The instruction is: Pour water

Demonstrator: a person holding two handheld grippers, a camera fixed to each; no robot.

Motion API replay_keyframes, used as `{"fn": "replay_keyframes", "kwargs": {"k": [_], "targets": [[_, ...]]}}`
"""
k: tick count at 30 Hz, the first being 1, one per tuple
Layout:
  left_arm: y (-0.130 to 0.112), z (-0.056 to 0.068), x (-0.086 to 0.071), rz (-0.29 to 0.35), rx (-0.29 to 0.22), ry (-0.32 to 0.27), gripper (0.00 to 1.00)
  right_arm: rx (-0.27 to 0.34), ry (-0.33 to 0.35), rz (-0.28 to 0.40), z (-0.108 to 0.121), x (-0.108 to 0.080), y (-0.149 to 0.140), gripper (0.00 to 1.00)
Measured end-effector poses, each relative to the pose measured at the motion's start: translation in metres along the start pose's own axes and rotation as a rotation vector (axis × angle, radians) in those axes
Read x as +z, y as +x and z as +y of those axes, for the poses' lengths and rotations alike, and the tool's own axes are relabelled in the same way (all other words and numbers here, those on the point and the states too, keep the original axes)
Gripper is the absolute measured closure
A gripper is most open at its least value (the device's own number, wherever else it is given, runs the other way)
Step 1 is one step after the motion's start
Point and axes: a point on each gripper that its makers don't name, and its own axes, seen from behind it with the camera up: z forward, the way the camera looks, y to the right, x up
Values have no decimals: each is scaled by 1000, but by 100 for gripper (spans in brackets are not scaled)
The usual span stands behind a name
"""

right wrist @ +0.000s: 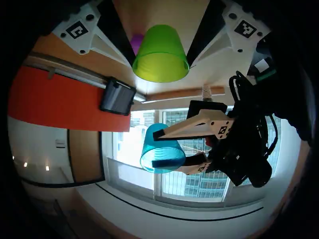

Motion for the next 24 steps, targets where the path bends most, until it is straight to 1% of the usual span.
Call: {"fn": "replay_keyframes", "kwargs": {"k": [11,14,24], "targets": [[3,-2,3,-2,97,10,15,0,6,-2,-3,1,-2,8],[2,-2,3,-5,115,12,15,-1,7,-4,-3,1,-3,8],[3,-2,6,-3,153,18,15,-1,12,-6,-5,1,-4,8]]}}
